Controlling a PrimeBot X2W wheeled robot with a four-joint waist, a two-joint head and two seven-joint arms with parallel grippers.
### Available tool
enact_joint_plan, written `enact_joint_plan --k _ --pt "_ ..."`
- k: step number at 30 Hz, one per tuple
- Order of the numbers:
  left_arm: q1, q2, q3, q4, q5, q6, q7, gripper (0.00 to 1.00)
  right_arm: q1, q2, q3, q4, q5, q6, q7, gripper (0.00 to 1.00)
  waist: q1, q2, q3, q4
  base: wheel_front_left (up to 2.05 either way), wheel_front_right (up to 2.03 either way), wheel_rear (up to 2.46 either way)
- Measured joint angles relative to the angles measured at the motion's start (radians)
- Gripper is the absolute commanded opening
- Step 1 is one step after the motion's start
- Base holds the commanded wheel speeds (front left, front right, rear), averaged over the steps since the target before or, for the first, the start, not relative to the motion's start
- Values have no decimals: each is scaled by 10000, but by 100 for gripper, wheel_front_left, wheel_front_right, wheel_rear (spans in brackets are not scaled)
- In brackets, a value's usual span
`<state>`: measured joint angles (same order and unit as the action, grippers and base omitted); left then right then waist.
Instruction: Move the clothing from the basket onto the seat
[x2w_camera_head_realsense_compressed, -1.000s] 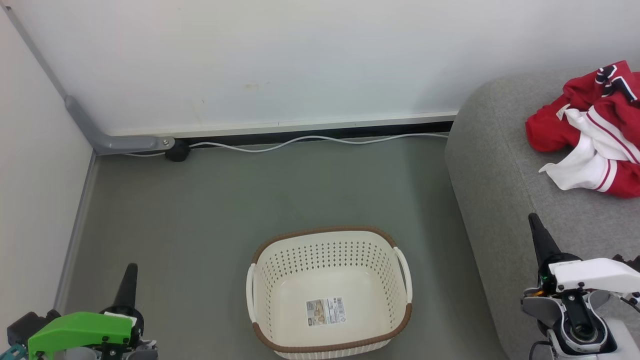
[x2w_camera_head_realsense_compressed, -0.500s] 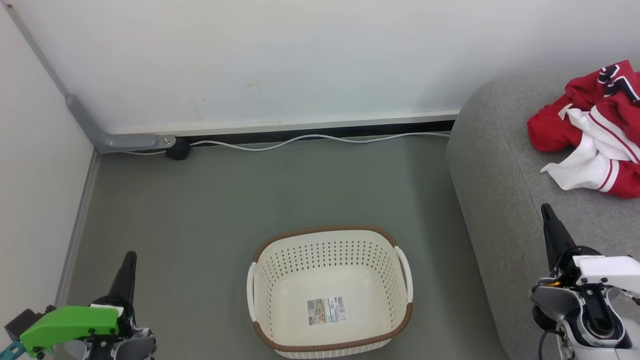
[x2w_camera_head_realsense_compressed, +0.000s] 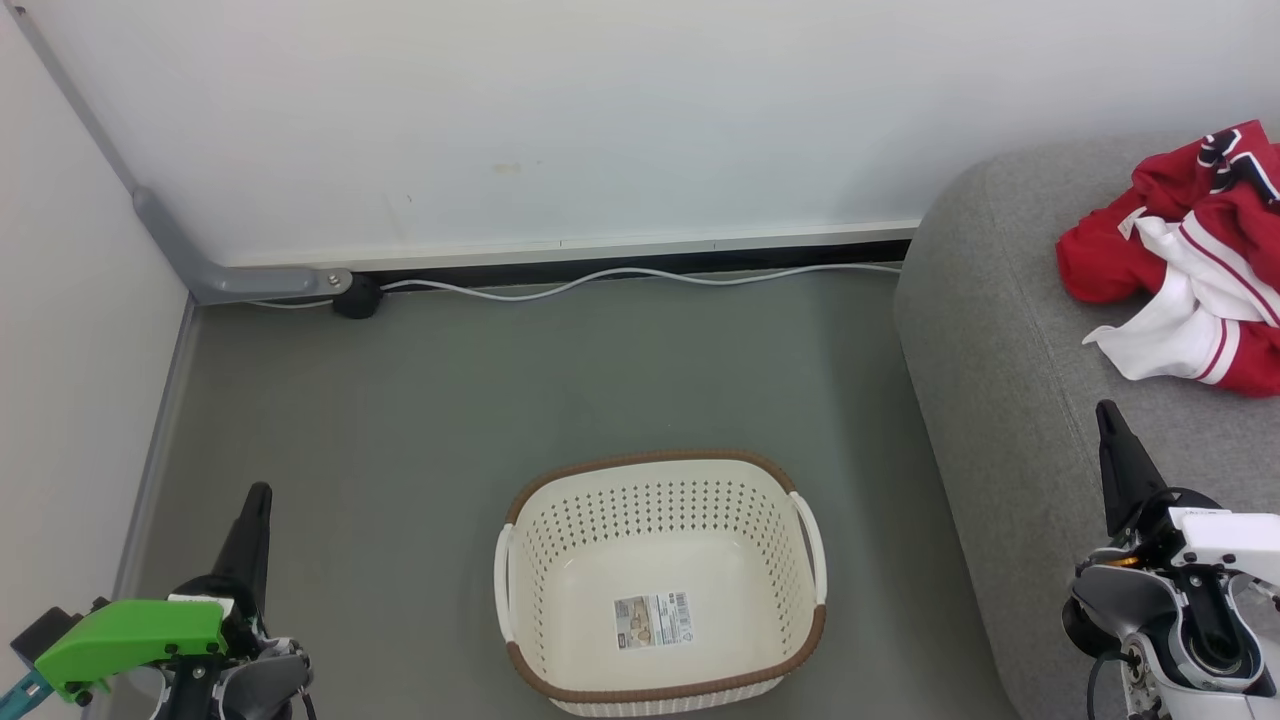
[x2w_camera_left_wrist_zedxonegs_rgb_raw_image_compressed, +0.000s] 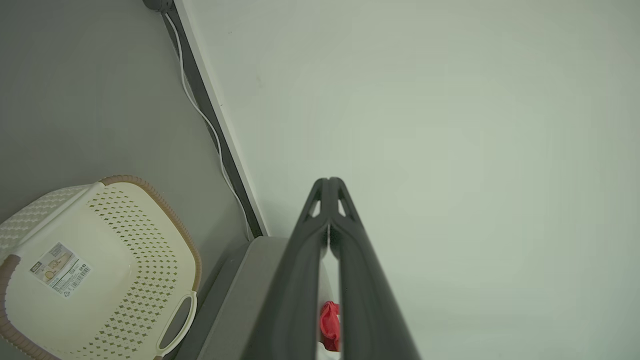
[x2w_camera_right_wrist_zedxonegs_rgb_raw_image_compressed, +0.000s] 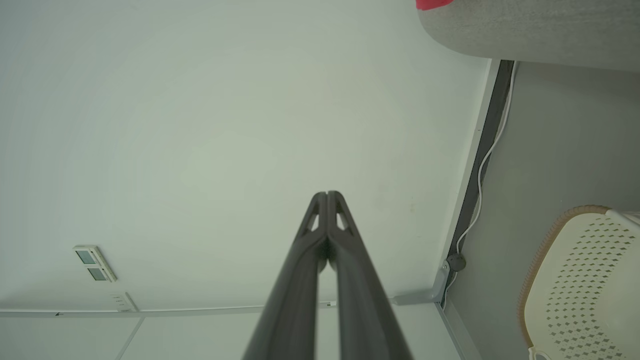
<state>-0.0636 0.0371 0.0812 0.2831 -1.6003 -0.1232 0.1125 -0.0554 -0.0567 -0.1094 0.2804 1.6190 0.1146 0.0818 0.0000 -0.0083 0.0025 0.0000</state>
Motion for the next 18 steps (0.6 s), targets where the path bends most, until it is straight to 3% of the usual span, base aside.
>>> enact_joint_plan --k 18 --pt "0 -2 2 0 0 0 0 0 -25 4 -13 0 0 0 82 0 0 0 0 0 0 0 0"
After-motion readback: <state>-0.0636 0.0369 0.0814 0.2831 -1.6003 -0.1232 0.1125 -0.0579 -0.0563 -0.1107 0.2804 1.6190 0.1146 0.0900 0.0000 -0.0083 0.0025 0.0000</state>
